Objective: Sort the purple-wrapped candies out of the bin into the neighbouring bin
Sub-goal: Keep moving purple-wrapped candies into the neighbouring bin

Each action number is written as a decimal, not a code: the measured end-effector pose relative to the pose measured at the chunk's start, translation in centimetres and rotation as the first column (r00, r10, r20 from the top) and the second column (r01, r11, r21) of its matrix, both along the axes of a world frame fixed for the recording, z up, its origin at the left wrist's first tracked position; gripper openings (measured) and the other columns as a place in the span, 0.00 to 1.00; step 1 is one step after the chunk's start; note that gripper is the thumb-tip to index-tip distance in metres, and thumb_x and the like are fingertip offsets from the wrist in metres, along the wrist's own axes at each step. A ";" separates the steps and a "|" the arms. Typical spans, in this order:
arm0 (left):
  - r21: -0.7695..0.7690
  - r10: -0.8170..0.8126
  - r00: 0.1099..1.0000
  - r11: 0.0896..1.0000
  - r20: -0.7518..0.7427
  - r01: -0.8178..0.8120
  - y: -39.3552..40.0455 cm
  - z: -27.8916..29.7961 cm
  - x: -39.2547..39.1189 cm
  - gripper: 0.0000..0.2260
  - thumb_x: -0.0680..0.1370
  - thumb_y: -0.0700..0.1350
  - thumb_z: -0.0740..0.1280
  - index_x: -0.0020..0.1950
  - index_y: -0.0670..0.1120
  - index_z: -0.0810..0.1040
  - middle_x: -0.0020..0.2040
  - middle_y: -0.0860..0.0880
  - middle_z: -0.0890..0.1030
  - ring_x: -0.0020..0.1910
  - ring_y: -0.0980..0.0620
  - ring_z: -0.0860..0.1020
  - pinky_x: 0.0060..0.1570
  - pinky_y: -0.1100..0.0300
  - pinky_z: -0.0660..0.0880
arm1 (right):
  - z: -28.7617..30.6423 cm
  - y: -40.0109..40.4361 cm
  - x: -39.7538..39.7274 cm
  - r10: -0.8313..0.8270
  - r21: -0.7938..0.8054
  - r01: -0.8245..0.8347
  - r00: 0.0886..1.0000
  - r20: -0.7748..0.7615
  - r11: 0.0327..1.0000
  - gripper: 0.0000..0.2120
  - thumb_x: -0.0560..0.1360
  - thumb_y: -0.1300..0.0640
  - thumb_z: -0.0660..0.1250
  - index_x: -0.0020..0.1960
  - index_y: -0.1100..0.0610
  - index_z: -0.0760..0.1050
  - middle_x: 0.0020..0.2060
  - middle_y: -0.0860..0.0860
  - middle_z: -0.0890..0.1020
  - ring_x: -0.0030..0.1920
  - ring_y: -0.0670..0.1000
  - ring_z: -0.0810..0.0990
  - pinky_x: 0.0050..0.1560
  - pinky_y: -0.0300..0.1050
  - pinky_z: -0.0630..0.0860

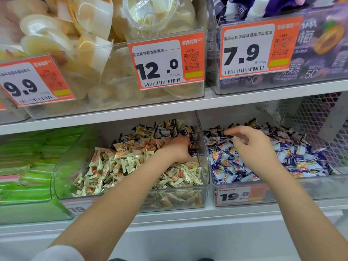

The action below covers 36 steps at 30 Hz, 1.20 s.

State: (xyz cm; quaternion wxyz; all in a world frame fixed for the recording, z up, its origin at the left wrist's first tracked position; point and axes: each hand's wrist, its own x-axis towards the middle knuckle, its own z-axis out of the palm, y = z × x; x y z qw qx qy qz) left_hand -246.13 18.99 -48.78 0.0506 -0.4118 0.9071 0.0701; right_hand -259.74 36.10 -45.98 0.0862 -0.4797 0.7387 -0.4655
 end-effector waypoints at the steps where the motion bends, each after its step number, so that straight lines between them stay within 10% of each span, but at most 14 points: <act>1: -0.006 -0.001 1.000 1.000 0.002 0.001 0.0 0.0 0.0 0.33 0.67 0.61 0.74 0.64 0.46 0.68 0.57 0.48 0.77 0.50 0.47 0.77 0.51 0.53 0.76 | -0.1 0.0 -0.1 -0.001 0.004 0.001 1.000 -0.001 1.000 0.14 0.79 0.62 0.59 0.55 0.48 0.78 0.47 0.45 0.80 0.42 0.56 0.80 0.35 0.41 0.76; 5: -0.060 0.005 0.998 0.998 -0.059 -0.009 0.5 -0.2 0.4 0.28 0.71 0.59 0.71 0.65 0.47 0.69 0.57 0.48 0.78 0.48 0.48 0.78 0.45 0.55 0.78 | -0.3 -0.1 -0.3 0.022 0.004 -0.022 1.000 -0.007 1.000 0.13 0.79 0.62 0.60 0.53 0.46 0.77 0.49 0.44 0.80 0.44 0.35 0.74 0.36 0.25 0.67; 10: 0.063 0.112 0.959 0.993 -0.261 -0.099 0.3 0.1 0.6 0.08 0.75 0.46 0.70 0.52 0.50 0.75 0.56 0.47 0.79 0.35 0.52 0.76 0.28 0.62 0.67 | -0.5 0.0 -0.7 0.040 -0.006 -0.040 0.999 0.019 0.999 0.13 0.79 0.62 0.60 0.52 0.46 0.77 0.50 0.43 0.79 0.45 0.33 0.73 0.38 0.25 0.66; 18: 0.143 0.079 0.968 0.989 -0.236 -0.046 0.2 -0.4 0.1 0.27 0.75 0.45 0.70 0.73 0.51 0.66 0.70 0.46 0.71 0.60 0.45 0.76 0.55 0.57 0.73 | -0.7 0.0 -0.5 0.076 0.012 -0.076 0.997 0.035 0.997 0.14 0.79 0.63 0.60 0.51 0.45 0.77 0.49 0.46 0.80 0.45 0.37 0.75 0.32 0.29 0.73; 24: 0.235 0.118 0.953 0.971 -0.278 -0.052 -0.9 -0.3 -0.2 0.20 0.73 0.43 0.72 0.64 0.50 0.76 0.70 0.48 0.70 0.66 0.45 0.71 0.56 0.60 0.67 | -0.6 0.1 -0.3 0.112 0.003 -0.112 0.993 0.047 0.994 0.14 0.79 0.64 0.60 0.50 0.46 0.77 0.47 0.40 0.78 0.46 0.33 0.73 0.38 0.19 0.67; 30: 0.188 0.135 0.813 0.982 -0.566 -0.032 0.8 1.8 2.0 0.07 0.76 0.42 0.69 0.46 0.55 0.79 0.67 0.50 0.75 0.38 0.57 0.76 0.31 0.76 0.68 | -0.2 0.3 -0.3 0.112 -0.017 -0.111 0.991 0.070 0.994 0.14 0.79 0.64 0.60 0.51 0.46 0.77 0.46 0.36 0.77 0.46 0.34 0.73 0.38 0.20 0.68; 36: 0.019 -0.104 0.670 0.985 -0.735 0.174 7.2 6.4 4.0 0.07 0.77 0.44 0.68 0.46 0.57 0.79 0.48 0.64 0.78 0.43 0.62 0.79 0.41 0.68 0.73 | 0.9 0.9 0.4 0.039 -0.089 -0.028 0.992 0.116 0.996 0.14 0.78 0.65 0.60 0.51 0.49 0.79 0.45 0.42 0.79 0.45 0.36 0.74 0.39 0.26 0.67</act>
